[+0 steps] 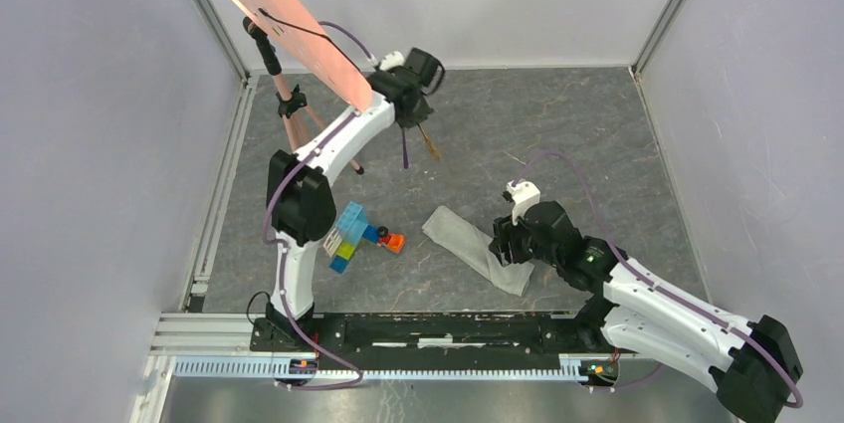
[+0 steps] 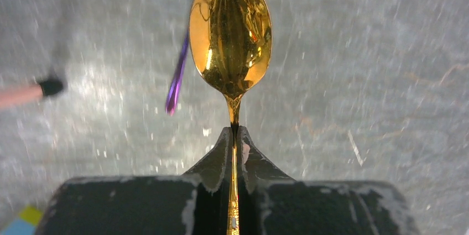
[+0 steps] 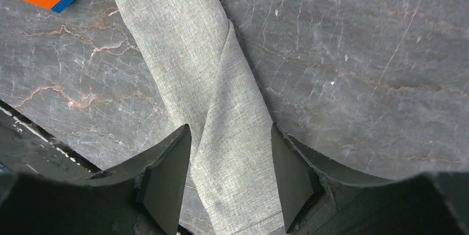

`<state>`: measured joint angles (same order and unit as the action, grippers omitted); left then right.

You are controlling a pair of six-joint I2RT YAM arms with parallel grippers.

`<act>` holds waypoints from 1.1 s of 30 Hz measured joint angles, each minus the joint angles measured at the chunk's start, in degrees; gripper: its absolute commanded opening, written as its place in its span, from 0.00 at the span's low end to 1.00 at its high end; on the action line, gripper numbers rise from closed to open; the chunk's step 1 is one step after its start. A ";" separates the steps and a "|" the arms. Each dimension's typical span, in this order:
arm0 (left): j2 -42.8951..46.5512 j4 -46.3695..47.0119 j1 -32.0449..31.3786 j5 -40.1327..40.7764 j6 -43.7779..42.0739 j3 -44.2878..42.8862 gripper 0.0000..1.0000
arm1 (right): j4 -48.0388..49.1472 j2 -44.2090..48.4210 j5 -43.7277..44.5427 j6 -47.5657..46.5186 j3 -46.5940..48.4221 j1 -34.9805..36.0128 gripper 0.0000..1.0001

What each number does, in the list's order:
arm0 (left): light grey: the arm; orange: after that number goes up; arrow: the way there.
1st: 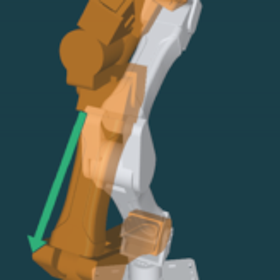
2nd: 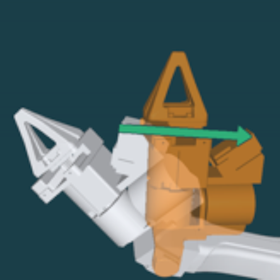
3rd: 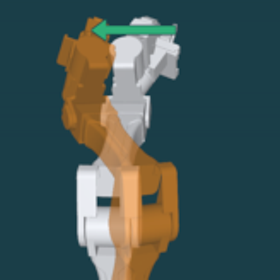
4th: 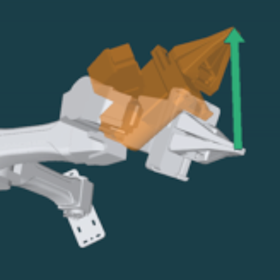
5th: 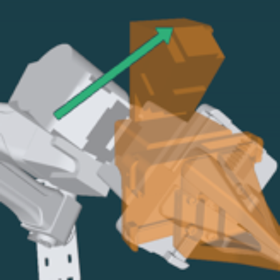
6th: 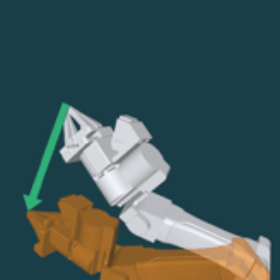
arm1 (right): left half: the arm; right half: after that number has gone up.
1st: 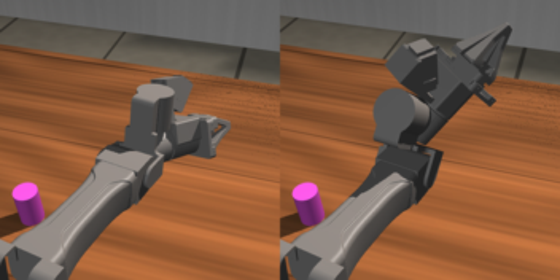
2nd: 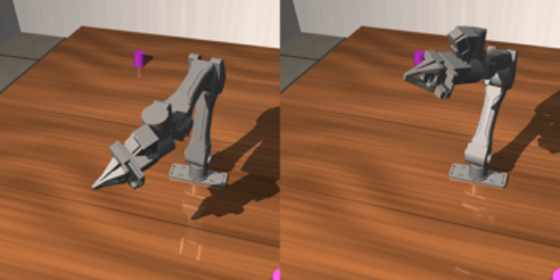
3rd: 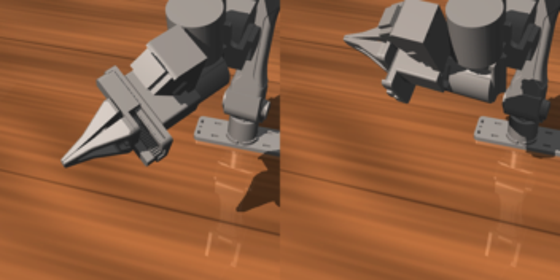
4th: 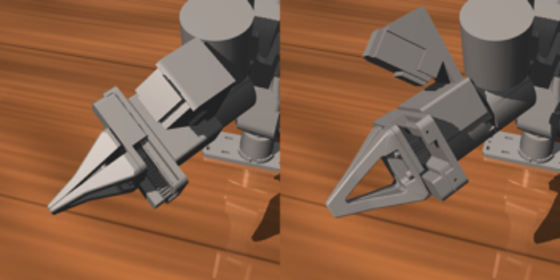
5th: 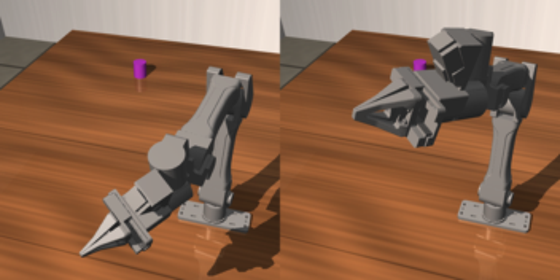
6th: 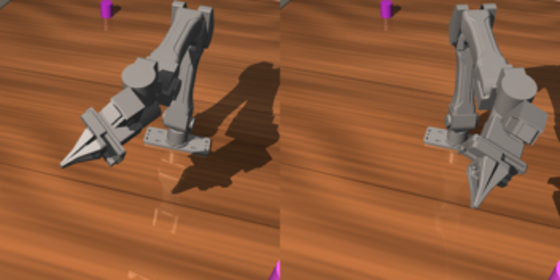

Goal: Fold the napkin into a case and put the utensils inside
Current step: Pick up the spoon from the center of the board, then pass from the left arm to the right

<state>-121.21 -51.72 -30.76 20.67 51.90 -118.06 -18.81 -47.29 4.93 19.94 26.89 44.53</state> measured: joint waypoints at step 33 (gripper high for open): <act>9.94 -28.41 -35.43 25.27 62.01 25.03 0.02 | -0.15 4.50 -2.10 7.06 -10.91 -0.04 0.15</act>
<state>-111.26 -80.14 -66.19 45.93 113.91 -93.03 -18.96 -42.78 2.83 27.00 15.99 44.49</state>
